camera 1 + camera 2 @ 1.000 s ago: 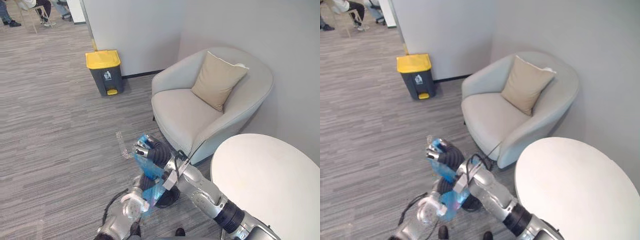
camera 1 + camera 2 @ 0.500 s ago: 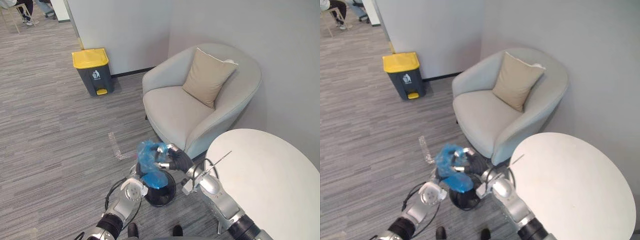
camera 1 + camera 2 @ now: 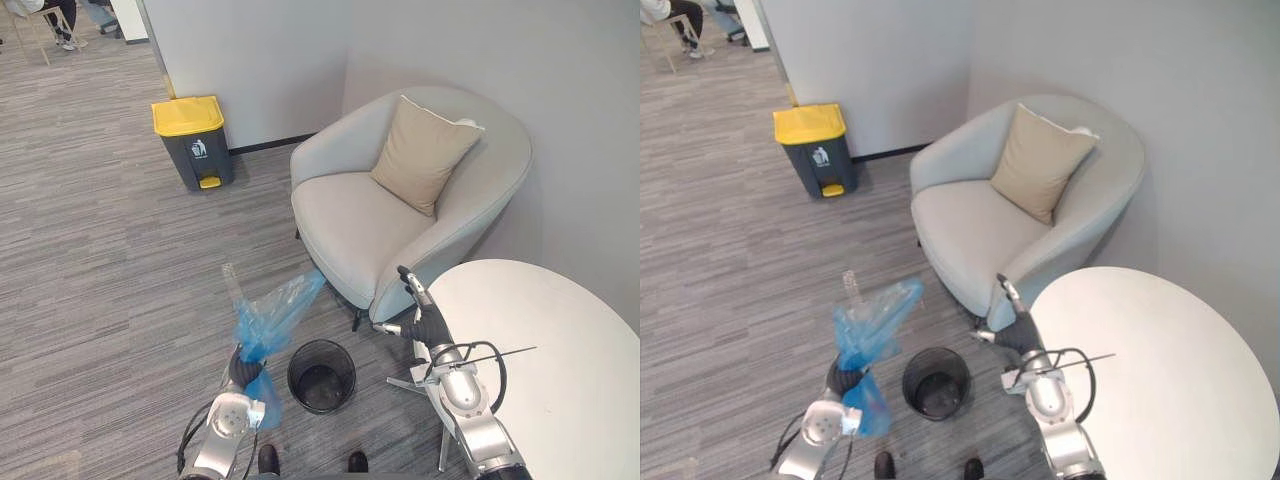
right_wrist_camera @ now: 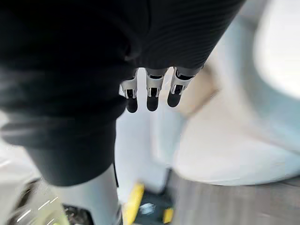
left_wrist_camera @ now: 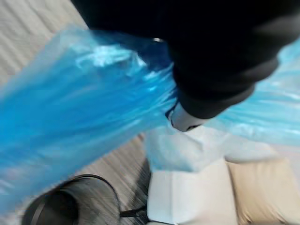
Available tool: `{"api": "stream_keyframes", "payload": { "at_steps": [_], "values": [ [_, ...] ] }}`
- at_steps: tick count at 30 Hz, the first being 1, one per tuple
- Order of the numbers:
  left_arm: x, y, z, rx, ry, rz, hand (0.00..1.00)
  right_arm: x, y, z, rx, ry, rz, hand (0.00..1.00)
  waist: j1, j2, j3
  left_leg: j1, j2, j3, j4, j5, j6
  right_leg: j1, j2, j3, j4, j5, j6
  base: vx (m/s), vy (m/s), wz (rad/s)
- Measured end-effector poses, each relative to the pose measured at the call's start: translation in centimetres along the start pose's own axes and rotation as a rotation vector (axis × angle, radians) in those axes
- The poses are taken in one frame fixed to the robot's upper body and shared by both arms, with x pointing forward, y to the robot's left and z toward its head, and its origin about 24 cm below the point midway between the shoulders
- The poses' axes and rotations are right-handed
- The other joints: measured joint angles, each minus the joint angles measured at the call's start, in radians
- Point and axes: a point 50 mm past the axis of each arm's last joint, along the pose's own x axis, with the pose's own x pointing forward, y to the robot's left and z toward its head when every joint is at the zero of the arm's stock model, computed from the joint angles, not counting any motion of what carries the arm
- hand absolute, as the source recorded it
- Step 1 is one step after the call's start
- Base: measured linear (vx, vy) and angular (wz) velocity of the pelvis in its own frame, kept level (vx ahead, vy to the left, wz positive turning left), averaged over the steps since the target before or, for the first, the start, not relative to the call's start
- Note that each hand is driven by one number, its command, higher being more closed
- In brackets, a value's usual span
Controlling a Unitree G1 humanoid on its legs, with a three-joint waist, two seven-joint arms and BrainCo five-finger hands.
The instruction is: Gather rubbish on tea table into small bin, then transfer packed bag to large trash can.
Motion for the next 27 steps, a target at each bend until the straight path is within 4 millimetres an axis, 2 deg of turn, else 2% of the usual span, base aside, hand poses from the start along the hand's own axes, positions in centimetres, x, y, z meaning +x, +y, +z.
{"api": "stream_keyframes", "payload": {
  "at_steps": [1,2,4,7,10,14,19,23,26,27],
  "values": [
    [-0.1,0.1,-0.9,-0.004,0.041,0.005,1.00,-0.4,-0.1,-2.0,0.038,0.098,-0.018,0.00,0.001,0.004,0.002,0.000,-0.004,0.000,0.000,-0.002,0.003,0.005,-0.003,0.000,0.000,-0.001,0.002,0.06,0.016,0.02],
    [-0.2,0.2,-1.4,-0.007,0.063,0.009,1.00,-0.6,-0.1,-2.9,0.053,0.143,-0.022,0.00,0.002,0.005,0.003,0.001,-0.006,0.000,0.000,-0.001,0.006,0.005,-0.004,0.000,0.000,-0.002,0.003,0.08,0.014,0.01],
    [-0.6,0.6,-3.2,-0.034,0.148,0.021,1.00,-1.8,-0.1,-6.2,0.094,0.311,-0.029,0.00,0.004,0.008,0.005,0.008,-0.011,0.001,0.002,0.000,0.011,0.011,-0.007,0.000,0.001,0.001,-0.001,0.07,0.010,0.00],
    [-1.1,0.7,-5.3,-0.067,0.250,0.028,1.00,-3.4,-0.5,-9.3,0.150,0.477,-0.058,0.00,0.009,0.015,0.009,0.034,-0.018,0.002,0.002,-0.007,0.018,0.038,-0.014,-0.001,-0.002,-0.004,0.005,0.06,0.012,0.01],
    [-1.8,0.6,-6.9,-0.090,0.332,0.018,1.00,-4.2,-0.4,-10.9,0.171,0.581,-0.066,0.00,0.009,0.021,0.012,0.038,-0.022,0.003,0.000,-0.008,0.019,0.041,-0.018,0.001,-0.001,-0.005,0.007,0.00,0.000,0.00],
    [-2.8,0.2,-8.6,-0.117,0.419,0.007,1.00,-5.1,-0.1,-12.0,0.173,0.656,-0.058,0.00,0.015,0.025,0.017,0.067,-0.024,0.008,0.000,-0.012,0.020,0.058,-0.021,0.005,0.009,-0.014,0.010,0.00,0.000,0.00],
    [-3.6,-0.9,-9.5,-0.168,0.483,-0.005,1.00,-5.6,0.1,-12.6,0.173,0.699,-0.059,0.00,0.019,0.029,0.027,0.085,-0.023,0.024,0.000,-0.020,0.019,0.056,-0.024,0.019,0.029,-0.031,0.020,-0.04,0.013,-0.07],
    [-3.3,-1.4,-9.1,-0.200,0.481,-0.006,1.00,-5.3,0.9,-12.4,0.201,0.701,-0.075,0.00,0.033,0.022,0.048,0.080,-0.021,0.068,0.000,-0.021,0.019,0.012,-0.025,0.059,0.068,-0.033,0.024,-0.04,0.035,-0.31],
    [-2.5,-1.6,-8.1,-0.211,0.451,-0.012,1.00,-4.8,2.1,-11.9,0.225,0.689,-0.062,0.00,0.040,0.006,0.062,0.044,-0.021,0.095,0.014,-0.022,0.025,-0.040,-0.031,0.067,0.111,-0.032,0.035,-0.01,0.010,-0.18],
    [-2.0,-1.5,-7.5,-0.214,0.428,-0.010,1.00,-4.7,2.5,-11.8,0.234,0.685,-0.067,0.00,0.039,-0.008,0.072,0.007,-0.023,0.097,0.061,-0.030,0.038,-0.069,-0.041,0.064,0.144,-0.027,0.045,-0.03,0.020,0.11]
  ]
}}
